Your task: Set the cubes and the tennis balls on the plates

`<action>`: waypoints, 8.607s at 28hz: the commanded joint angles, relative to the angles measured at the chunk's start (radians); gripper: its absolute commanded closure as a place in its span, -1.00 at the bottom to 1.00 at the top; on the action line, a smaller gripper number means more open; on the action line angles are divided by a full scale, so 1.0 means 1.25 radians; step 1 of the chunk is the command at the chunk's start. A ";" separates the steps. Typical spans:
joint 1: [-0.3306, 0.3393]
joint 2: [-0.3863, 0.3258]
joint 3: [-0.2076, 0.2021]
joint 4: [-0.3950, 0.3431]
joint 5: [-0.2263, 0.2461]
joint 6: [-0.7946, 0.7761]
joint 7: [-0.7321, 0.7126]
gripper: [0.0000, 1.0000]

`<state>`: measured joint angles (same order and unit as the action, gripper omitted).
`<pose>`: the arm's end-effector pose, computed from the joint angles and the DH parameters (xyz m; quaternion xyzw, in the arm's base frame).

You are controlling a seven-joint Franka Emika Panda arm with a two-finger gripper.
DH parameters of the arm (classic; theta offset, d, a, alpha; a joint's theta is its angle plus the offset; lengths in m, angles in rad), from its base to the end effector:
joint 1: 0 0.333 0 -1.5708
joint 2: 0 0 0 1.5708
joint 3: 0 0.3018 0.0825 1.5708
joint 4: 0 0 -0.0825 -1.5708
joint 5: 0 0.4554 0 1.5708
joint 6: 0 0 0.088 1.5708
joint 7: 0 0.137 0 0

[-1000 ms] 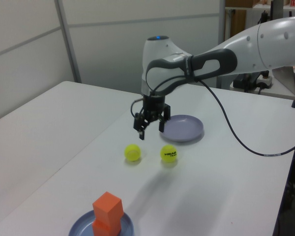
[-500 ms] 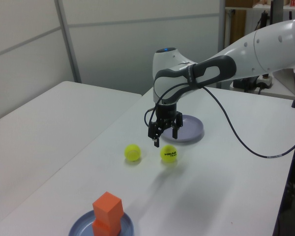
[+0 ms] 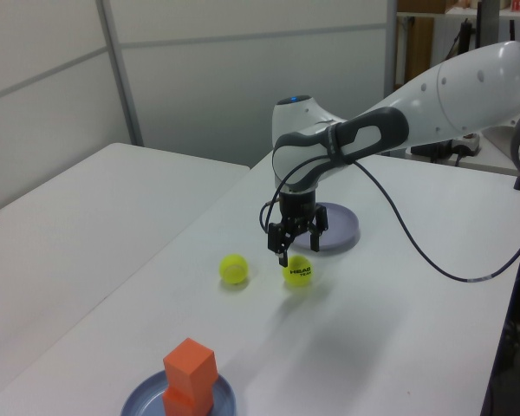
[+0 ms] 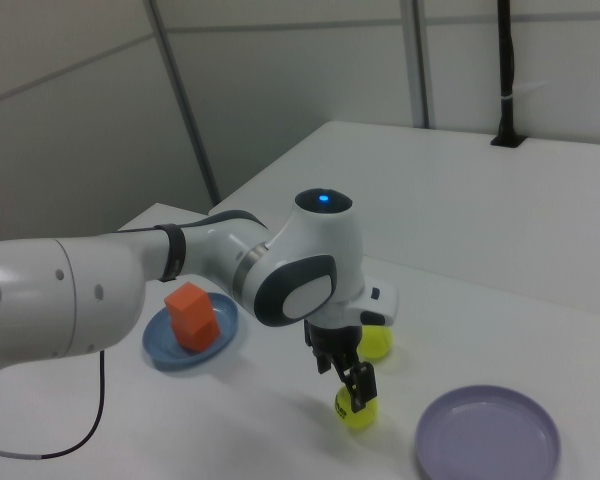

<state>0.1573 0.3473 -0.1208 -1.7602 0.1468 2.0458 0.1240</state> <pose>0.6927 0.0403 0.2865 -0.9957 0.0761 0.0324 0.0412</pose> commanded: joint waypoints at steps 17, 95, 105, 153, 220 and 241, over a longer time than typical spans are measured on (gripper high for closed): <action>0.005 0.057 -0.024 -0.006 0.005 0.095 -0.038 -1.00; 0.003 0.087 -0.042 0.198 0.086 0.088 -0.069 -1.00; 0.041 0.125 0.008 0.198 0.086 0.170 0.000 -1.00; 0.062 0.223 0.008 0.198 0.085 0.301 0.014 0.73; -0.061 -0.042 -0.108 0.176 0.075 -0.021 -0.029 -1.00; -0.069 -0.231 0.119 0.183 -0.084 -0.244 0.090 -1.00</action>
<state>0.0759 0.0775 -0.0183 -1.4996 0.1008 1.7513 0.1829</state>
